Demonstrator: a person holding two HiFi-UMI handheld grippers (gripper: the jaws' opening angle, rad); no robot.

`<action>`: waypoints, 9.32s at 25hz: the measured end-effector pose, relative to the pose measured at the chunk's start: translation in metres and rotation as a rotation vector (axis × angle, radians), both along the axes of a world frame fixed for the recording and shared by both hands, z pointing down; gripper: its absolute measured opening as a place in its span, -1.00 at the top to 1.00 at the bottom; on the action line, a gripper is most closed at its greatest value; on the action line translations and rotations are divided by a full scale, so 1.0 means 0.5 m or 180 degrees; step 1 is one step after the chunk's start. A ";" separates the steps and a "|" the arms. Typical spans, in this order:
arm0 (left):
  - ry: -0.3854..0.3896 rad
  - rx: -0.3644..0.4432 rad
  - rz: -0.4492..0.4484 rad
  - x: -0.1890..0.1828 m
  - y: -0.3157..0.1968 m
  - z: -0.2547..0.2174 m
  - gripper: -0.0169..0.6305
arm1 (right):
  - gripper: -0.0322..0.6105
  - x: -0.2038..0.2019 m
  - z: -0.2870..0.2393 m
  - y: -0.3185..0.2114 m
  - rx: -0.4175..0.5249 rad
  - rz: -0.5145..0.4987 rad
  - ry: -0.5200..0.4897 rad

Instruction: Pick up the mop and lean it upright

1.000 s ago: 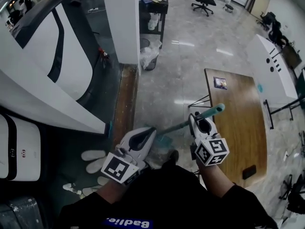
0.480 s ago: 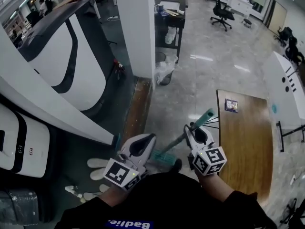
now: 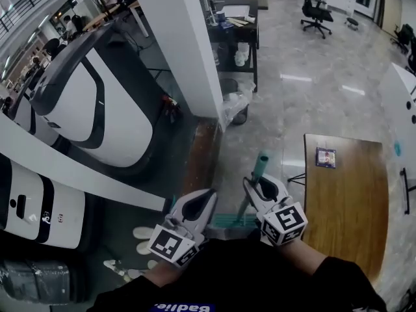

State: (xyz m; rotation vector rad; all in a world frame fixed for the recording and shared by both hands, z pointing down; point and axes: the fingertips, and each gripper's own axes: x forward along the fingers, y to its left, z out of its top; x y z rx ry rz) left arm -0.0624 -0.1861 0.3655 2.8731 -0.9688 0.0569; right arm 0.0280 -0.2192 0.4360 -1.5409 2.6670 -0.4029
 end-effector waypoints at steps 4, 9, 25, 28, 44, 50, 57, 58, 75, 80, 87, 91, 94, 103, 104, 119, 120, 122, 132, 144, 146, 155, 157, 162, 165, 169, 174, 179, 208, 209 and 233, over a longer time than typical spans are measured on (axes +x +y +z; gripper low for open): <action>-0.0080 -0.0052 0.0000 0.042 -0.022 0.005 0.89 | 0.57 0.066 0.000 -0.040 0.0013 0.0110 -0.0021; -0.0056 -0.0032 0.0039 0.084 -0.060 0.000 0.89 | 0.57 0.152 -0.002 -0.090 0.0035 0.0314 0.0037; 0.0317 -0.0084 0.0506 0.122 -0.447 0.024 0.89 | 0.58 0.261 0.008 -0.404 -0.0115 0.0958 0.0358; 0.0363 -0.0104 0.0589 0.101 -0.540 0.022 0.89 | 0.58 0.257 0.015 -0.477 -0.0158 0.1054 0.0458; 0.0491 -0.0229 0.0422 -0.046 -0.819 0.046 0.89 | 0.58 0.155 0.074 -0.810 -0.0317 0.0605 0.0848; 0.0445 -0.0168 0.0115 -0.094 -0.877 0.042 0.89 | 0.58 0.114 0.094 -0.919 -0.0259 0.0074 0.0976; 0.0386 -0.0122 -0.0241 -0.084 -0.965 0.033 0.89 | 0.58 0.108 0.135 -1.040 -0.0267 -0.0734 0.1055; 0.0370 -0.0111 -0.0303 -0.078 -0.978 0.029 0.89 | 0.58 0.106 0.145 -1.056 -0.0284 -0.0862 0.1048; 0.0075 -0.0279 -0.1223 0.011 -1.138 0.050 0.89 | 0.58 0.070 0.353 -1.291 -0.0533 -0.2955 0.1512; 0.0039 -0.0329 -0.1530 -0.015 -1.147 0.052 0.89 | 0.58 0.051 0.432 -1.326 -0.0675 -0.3362 0.1816; -0.0016 -0.0398 -0.1889 -0.061 -1.131 0.058 0.89 | 0.58 0.006 0.485 -1.391 -0.0795 -0.3547 0.1863; -0.0014 -0.0442 -0.2051 -0.085 -1.114 0.060 0.89 | 0.58 -0.027 0.497 -1.436 -0.0881 -0.3543 0.1842; -0.0029 -0.0458 -0.2146 -0.096 -1.102 0.062 0.89 | 0.58 -0.050 0.496 -1.467 -0.0904 -0.3515 0.1879; 0.0060 -0.0516 -0.2325 -0.118 -1.080 0.073 0.89 | 0.52 -0.088 0.526 -1.529 -0.1216 -0.3123 0.2178; 0.0071 -0.0520 -0.2325 -0.117 -1.079 0.073 0.89 | 0.40 -0.088 0.530 -1.532 -0.1233 -0.3089 0.2213; 0.0079 -0.0602 -0.2265 -0.104 -1.062 0.086 0.89 | -0.37 -0.031 0.593 -1.568 -0.1379 -0.2395 0.2736; 0.0077 -0.0600 -0.2254 -0.104 -1.060 0.086 0.89 | -0.37 -0.021 0.594 -1.567 -0.1392 -0.2351 0.2740; 0.0070 -0.0588 -0.2214 -0.103 -1.058 0.087 0.89 | -0.37 0.002 0.592 -1.567 -0.1374 -0.2242 0.2702; 0.0216 -0.0425 -0.1651 -0.089 -1.039 0.072 0.89 | -0.13 0.122 0.477 -1.432 -0.1298 -0.1484 0.1978; 0.0578 -0.0298 -0.0379 -0.092 -0.887 0.046 0.89 | 0.88 0.219 0.275 -1.058 -0.0774 -0.0174 0.1553; 0.0624 -0.0335 -0.0188 -0.084 -0.859 0.062 0.89 | 0.89 0.218 0.264 -0.974 -0.0753 -0.0015 0.1422; 0.0605 -0.0393 0.0604 0.028 -0.747 0.072 0.89 | 0.89 0.237 0.226 -0.664 -0.0831 0.0631 0.0909; 0.0583 -0.0372 0.0733 0.055 -0.718 0.062 0.89 | 0.89 0.243 0.203 -0.624 -0.0760 0.0713 0.0896; 0.0444 -0.0292 0.0959 0.124 -0.629 0.040 0.89 | 0.89 0.253 0.141 -0.547 -0.0492 0.0787 0.0737; 0.0328 -0.0280 0.1057 0.169 -0.548 0.041 0.89 | 0.89 0.256 0.127 -0.479 -0.0399 0.0768 0.0623; 0.0189 -0.0280 0.1113 0.224 -0.422 0.045 0.89 | 0.89 0.262 0.133 -0.372 -0.0419 0.0655 0.0433; 0.0005 -0.0461 0.1013 0.254 -0.275 0.086 0.89 | 0.89 0.263 0.152 -0.247 -0.0449 0.0507 0.0239; -0.0039 -0.0486 0.0882 0.244 -0.198 0.093 0.89 | 0.89 0.253 0.160 -0.171 -0.0482 0.0424 0.0109; 0.0387 -0.0198 0.1073 -0.147 -0.070 0.045 0.89 | 0.89 -0.191 0.001 0.047 0.0020 0.0568 0.0331; 0.0401 -0.0141 0.1078 -0.142 -0.065 0.036 0.89 | 0.89 -0.191 -0.003 0.051 0.0039 0.0533 0.0346; 0.0159 0.0017 0.1145 0.014 0.065 0.002 0.89 | 0.89 -0.082 -0.030 0.162 0.0110 0.0230 0.0221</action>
